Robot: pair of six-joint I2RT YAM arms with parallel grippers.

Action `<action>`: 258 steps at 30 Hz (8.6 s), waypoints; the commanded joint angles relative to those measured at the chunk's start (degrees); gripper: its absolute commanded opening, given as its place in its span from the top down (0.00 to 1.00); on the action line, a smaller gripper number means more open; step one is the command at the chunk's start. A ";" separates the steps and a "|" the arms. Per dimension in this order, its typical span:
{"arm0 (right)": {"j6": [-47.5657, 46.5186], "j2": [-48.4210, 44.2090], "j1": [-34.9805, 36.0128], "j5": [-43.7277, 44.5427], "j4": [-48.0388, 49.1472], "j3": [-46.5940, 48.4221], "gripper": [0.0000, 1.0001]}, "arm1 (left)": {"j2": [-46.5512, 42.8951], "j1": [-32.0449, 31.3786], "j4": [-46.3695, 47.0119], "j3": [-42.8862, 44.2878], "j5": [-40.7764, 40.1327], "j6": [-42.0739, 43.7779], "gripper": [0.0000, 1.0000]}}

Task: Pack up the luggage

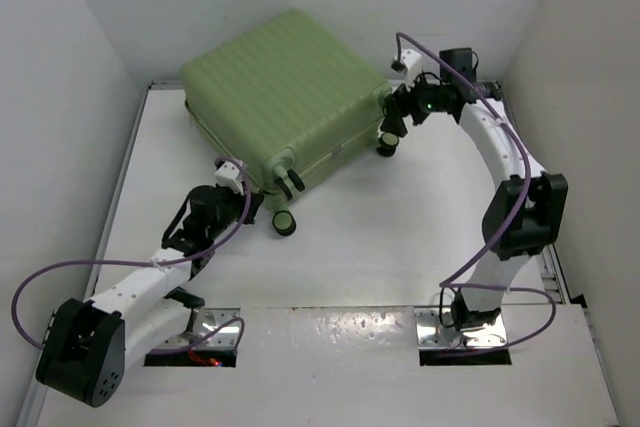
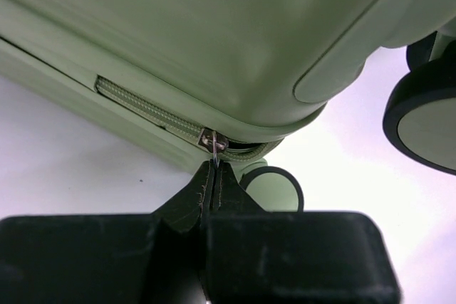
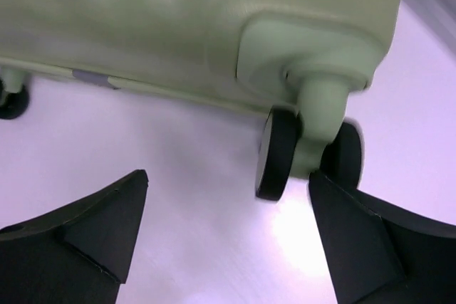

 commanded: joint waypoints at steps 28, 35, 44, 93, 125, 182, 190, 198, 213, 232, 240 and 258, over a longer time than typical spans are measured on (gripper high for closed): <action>-16.84 19.79 4.56 2.08 -24.37 30.33 0.82 | -5.17 0.66 4.04 1.86 0.98 -3.66 1.00; -7.97 13.80 11.77 -3.91 -19.80 19.88 0.97 | -2.81 1.97 5.62 3.18 -3.68 -4.80 1.00; 4.08 16.52 17.66 -6.01 -15.50 22.23 0.98 | 10.90 13.04 12.12 10.20 0.36 -6.12 1.00; 31.33 18.72 14.94 1.54 -0.99 21.36 1.00 | -21.69 15.07 -20.92 3.45 45.09 24.20 1.00; 33.17 17.14 14.94 3.03 -1.08 19.51 1.00 | -11.52 -14.62 -0.61 4.32 16.09 19.99 1.00; 11.28 -6.59 7.30 -8.43 14.11 -14.91 0.21 | -0.96 -17.98 -15.03 16.64 -26.71 -4.63 1.00; 15.27 3.94 -1.67 -1.88 15.89 -8.97 0.17 | -3.24 -17.98 -16.35 15.49 -25.56 -5.77 1.00; -2.41 11.42 0.08 0.31 13.58 -2.72 0.10 | -3.86 -15.69 -20.65 15.49 -25.39 -7.35 1.00; -12.18 30.56 0.79 -6.37 25.35 9.83 0.01 | -2.63 -12.26 -21.97 17.60 -23.72 -7.35 1.00; -7.26 25.17 2.72 -0.75 38.37 5.19 0.03 | -2.09 -9.01 -22.50 17.60 -23.19 -8.41 1.00; -17.85 11.69 -2.38 -2.67 33.56 3.51 0.03 | -1.40 -9.01 -21.45 17.07 -21.00 -9.46 1.00; -15.51 29.79 8.78 -7.43 10.35 36.82 0.01 | 0.45 -9.01 -22.41 17.60 -20.46 -9.99 1.00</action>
